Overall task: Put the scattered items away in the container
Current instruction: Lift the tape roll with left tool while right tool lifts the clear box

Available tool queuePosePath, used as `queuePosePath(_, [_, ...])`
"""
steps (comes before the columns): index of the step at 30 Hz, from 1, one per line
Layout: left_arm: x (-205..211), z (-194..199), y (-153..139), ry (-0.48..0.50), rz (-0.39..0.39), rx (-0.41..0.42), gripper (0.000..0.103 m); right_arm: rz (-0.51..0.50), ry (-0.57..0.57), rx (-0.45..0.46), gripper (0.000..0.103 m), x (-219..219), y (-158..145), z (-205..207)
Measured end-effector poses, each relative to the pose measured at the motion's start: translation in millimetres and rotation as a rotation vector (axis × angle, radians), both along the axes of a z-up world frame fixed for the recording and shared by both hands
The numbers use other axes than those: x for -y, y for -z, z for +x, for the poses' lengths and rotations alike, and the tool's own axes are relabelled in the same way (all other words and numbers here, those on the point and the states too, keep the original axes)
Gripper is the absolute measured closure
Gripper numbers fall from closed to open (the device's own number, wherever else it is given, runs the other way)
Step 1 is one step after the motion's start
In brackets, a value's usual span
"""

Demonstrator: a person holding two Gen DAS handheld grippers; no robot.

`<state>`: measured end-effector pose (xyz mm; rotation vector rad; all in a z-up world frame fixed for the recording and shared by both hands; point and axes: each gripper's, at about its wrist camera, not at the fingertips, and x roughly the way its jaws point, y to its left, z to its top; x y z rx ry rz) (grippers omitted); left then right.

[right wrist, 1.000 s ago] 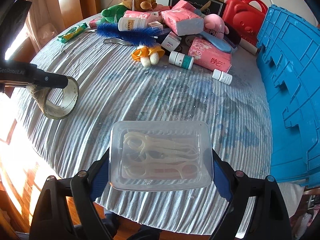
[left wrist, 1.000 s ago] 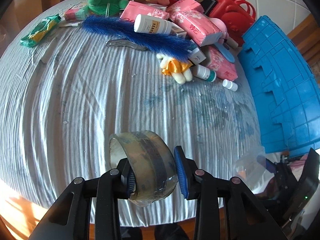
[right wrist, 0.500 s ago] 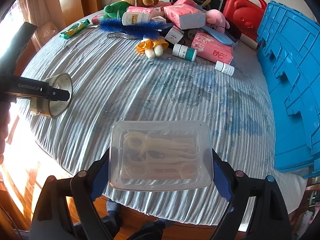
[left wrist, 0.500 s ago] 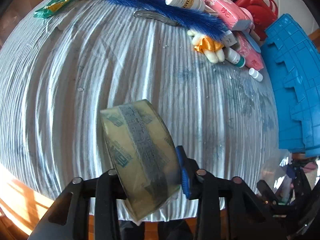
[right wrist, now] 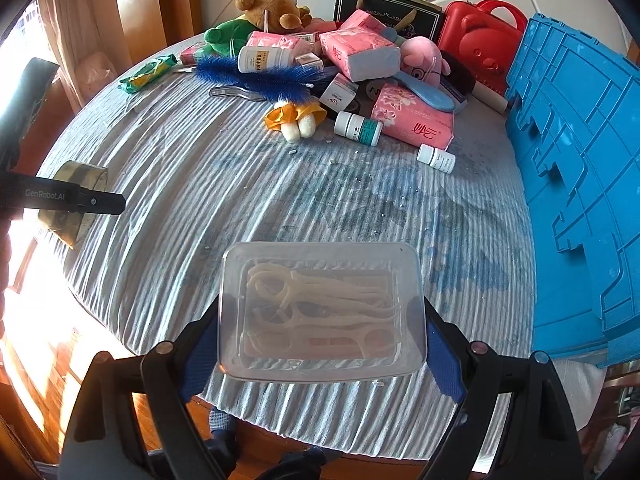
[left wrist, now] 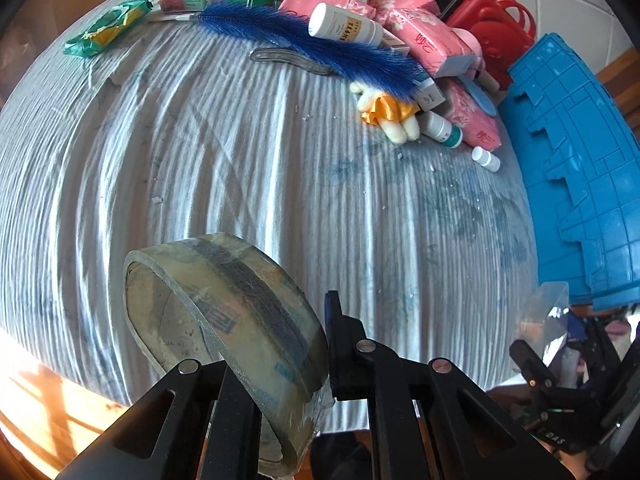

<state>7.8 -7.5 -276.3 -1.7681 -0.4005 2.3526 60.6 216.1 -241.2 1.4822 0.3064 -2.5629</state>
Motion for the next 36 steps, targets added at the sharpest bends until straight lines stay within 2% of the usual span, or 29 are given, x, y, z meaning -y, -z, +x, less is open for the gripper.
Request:
queuePosePath(17, [9, 7, -92, 0.082, 0.094, -0.155, 0.094, -0.011, 0.076, -0.115, 0.015, 11, -70, 11])
queuePosePath(30, [5, 15, -145, 0.105, 0.114, -0.232, 0.094, -0.023, 0.084, -0.219, 0.015, 36, -145, 22])
queuePosePath(36, [1, 13, -170, 0.094, 0.093, -0.271, 0.094, -0.068, 0.059, -0.271, 0.015, 35, -179, 20])
